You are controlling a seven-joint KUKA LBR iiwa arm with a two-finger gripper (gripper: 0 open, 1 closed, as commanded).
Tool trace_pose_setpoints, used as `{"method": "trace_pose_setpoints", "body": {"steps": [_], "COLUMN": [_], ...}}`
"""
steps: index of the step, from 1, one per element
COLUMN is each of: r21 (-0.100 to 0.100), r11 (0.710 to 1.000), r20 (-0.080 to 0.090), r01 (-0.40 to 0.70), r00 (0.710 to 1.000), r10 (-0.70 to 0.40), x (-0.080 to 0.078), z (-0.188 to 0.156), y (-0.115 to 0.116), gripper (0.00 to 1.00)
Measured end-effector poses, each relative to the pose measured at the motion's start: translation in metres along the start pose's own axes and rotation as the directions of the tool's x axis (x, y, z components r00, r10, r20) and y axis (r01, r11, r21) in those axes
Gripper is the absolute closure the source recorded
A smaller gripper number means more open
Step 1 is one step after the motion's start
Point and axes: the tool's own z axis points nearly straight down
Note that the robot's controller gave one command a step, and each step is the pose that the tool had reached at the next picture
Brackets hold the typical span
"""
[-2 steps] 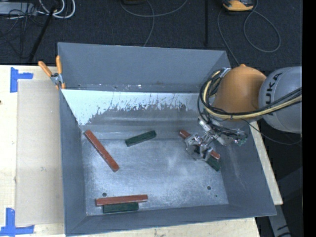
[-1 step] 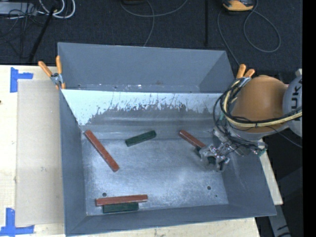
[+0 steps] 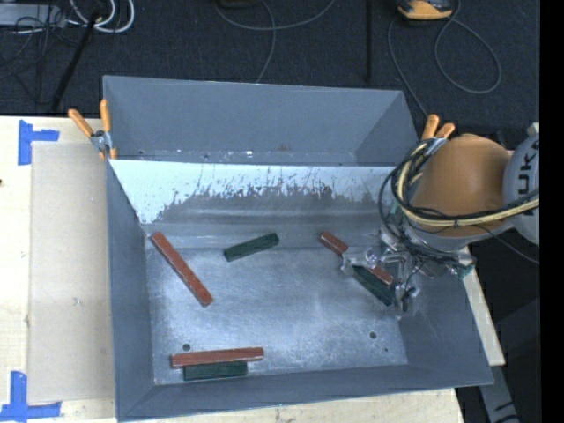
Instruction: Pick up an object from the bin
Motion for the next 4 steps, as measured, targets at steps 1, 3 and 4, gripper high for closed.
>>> {"method": "trace_pose_setpoints", "body": {"steps": [1,3,4], "r21": [-0.015,0.000,-0.004], "r11": [1.000,0.944,0.906], "r20": [0.007,0.001,0.000], "r01": [-0.002,0.331,0.424], "r00": [1.000,0.944,0.906], "r10": [0.002,-0.331,-0.424], "x": [0.005,0.034,0.028], "z": [0.029,0.030,0.030], "y": [-0.049,0.048,0.100], "gripper": [0.00,0.00,0.00]}}
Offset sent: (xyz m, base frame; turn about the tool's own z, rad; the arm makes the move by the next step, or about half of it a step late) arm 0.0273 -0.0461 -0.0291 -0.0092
